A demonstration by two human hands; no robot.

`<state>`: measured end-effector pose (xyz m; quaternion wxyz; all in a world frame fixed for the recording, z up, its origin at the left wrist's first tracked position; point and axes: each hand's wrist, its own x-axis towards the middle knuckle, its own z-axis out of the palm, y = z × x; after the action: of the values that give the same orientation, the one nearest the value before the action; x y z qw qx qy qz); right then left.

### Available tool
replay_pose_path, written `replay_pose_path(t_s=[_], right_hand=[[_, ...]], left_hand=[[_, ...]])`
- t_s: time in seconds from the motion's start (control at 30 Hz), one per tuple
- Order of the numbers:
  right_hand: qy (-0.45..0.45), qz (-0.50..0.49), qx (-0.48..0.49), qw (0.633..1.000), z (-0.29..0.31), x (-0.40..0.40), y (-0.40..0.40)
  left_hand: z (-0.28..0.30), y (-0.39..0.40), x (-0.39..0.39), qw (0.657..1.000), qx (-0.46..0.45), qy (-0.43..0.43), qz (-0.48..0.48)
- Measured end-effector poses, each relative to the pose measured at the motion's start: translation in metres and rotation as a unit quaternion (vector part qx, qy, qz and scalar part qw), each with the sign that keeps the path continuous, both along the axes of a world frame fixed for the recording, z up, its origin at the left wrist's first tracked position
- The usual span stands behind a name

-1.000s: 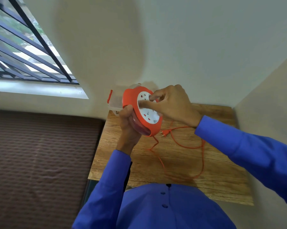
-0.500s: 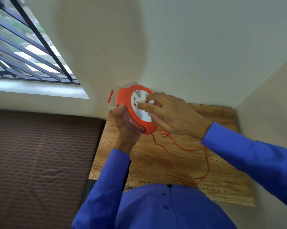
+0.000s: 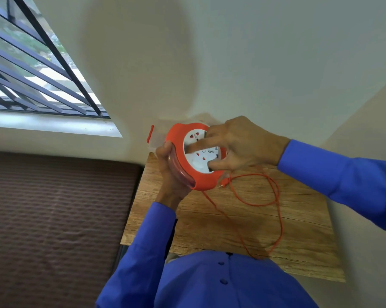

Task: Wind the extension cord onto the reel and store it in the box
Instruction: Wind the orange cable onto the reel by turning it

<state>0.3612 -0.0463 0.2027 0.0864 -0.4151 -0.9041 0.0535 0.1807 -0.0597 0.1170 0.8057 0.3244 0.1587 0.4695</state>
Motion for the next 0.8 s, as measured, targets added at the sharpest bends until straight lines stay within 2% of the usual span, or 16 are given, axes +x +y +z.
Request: replay_pose_path(t_s=[0.13, 0.3, 0.5, 0.57, 0.67, 0.8], right_hand=[[0.103, -0.071, 0.012, 0.992, -0.006, -0.012, -0.002], [0.200, -0.221, -0.025, 0.954, -0.013, -0.026, 0.002], [0.205, -0.340, -0.019, 0.918, -0.024, -0.046, 0.001], [0.163, -0.352, -0.011, 0.922, -0.027, -0.048, 0.003], [0.111, -0.313, 0.042, 0.942, -0.026, -0.043, -0.001], [0.068, -0.102, 0.092, 0.988, -0.021, -0.026, -0.012]], left_hand=[[0.007, 0.004, -0.004, 0.996, -0.028, 0.042, 0.069], [-0.004, 0.008, -0.009, 0.995, 0.027, 0.045, 0.081], [-0.005, 0.005, -0.011, 0.990, 0.034, 0.057, 0.127], [-0.008, 0.007, -0.011, 0.989, 0.047, 0.054, 0.126], [-0.015, 0.007, -0.013, 0.993, 0.043, 0.043, 0.102], [-0.022, 0.012, -0.016, 0.997, 0.005, 0.025, 0.078]])
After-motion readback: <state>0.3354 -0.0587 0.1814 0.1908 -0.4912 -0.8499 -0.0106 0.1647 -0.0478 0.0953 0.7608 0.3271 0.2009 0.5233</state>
